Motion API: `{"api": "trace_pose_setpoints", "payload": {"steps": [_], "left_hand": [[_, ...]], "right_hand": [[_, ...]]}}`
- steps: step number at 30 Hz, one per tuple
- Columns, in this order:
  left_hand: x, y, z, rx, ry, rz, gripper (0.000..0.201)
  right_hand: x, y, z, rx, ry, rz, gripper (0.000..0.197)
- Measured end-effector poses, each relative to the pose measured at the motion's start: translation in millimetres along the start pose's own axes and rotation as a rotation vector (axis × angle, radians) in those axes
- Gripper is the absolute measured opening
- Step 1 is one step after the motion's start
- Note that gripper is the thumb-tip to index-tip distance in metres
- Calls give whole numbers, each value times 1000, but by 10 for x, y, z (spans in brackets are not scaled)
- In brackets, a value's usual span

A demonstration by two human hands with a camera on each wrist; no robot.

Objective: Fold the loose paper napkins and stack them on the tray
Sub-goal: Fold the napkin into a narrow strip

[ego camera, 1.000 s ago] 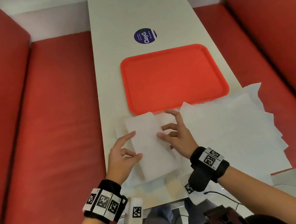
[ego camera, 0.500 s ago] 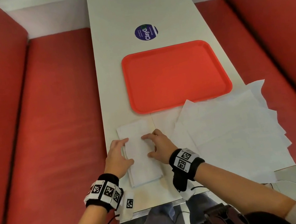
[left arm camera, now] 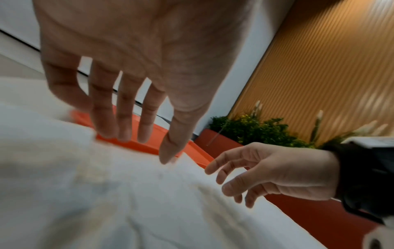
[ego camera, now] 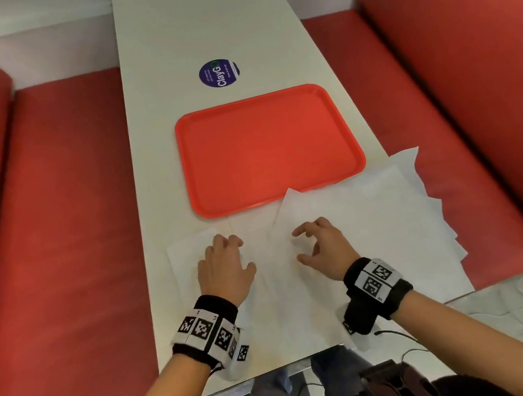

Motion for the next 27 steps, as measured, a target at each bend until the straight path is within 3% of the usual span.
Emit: {"api": "trace_pose_setpoints", "payload": {"steps": [4, 7, 11, 15, 20, 23, 27], "left_hand": [[-451, 55, -316, 135, 176, 2, 36], [-691, 121, -509, 143, 293, 27, 29], [-875, 180, -736, 147, 377, 90, 39], [-937, 169, -832, 88, 431, 204, 53], [-958, 136, -857, 55, 515, 342, 51], [-942, 92, -846, 35, 577, 353, 50], [-797, 18, -735, -104, 645, 311, 37]], "right_hand": [[-593, -48, 545, -133, 67, -128, 42], [-1001, -72, 866, -242, 130, -251, 49], [-1321, -82, 1009, -204, 263, -363, 71], [-1433, -94, 1003, -202, 206, -349, 78], [-1458, -147, 997, -194, -7, -320, 76], [-1439, -182, 1015, -203, -135, -313, 72], [-1435, -249, 1082, -227, -242, -282, 59]]}}
Point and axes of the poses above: each hand's wrist, its own y-axis away from the middle knuckle, its own z-axis out of the back of the hand, x = y × z, the point moved 7 cm from there along -y, towards the middle knuckle, and after that the axes turned 15 degrees about -x, right-handed, at the moved point
